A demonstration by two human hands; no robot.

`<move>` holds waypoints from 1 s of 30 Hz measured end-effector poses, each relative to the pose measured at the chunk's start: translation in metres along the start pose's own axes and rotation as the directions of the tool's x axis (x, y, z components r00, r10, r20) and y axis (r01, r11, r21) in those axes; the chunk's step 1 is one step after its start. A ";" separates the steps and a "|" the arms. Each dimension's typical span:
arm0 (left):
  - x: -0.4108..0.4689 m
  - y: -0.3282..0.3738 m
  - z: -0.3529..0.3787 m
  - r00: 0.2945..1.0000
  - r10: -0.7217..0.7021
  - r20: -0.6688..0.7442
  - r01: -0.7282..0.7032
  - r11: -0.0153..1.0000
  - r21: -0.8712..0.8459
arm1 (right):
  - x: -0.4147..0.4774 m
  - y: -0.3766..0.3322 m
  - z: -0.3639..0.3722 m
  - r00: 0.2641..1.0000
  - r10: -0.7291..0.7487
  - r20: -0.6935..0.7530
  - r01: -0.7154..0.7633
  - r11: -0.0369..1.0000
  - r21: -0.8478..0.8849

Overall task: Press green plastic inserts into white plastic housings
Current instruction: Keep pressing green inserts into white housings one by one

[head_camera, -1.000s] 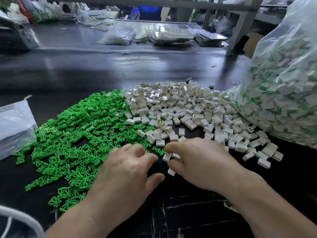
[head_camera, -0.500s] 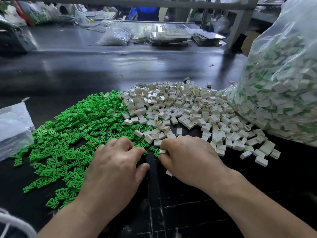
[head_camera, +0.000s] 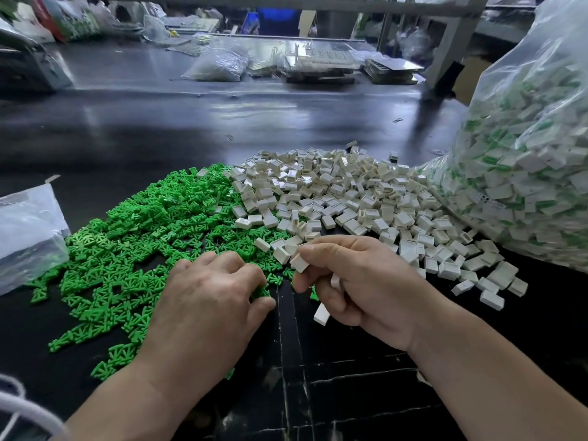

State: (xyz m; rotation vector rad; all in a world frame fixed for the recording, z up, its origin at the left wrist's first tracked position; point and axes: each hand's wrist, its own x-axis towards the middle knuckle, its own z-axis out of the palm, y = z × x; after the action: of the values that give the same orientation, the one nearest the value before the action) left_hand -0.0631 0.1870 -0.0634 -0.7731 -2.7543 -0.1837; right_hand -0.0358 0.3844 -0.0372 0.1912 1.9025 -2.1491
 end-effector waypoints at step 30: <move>-0.001 0.001 -0.011 0.951 -0.286 0.119 0.231 0.398 -0.888 | -0.007 0.005 0.006 0.962 -0.272 0.012 0.246 0.849 -0.468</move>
State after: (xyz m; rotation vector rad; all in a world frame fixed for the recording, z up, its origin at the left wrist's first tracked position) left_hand -0.0587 0.1852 -0.0533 -0.4642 -2.5299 -1.8414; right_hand -0.0271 0.3788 -0.0395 -0.1125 2.5358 -1.7647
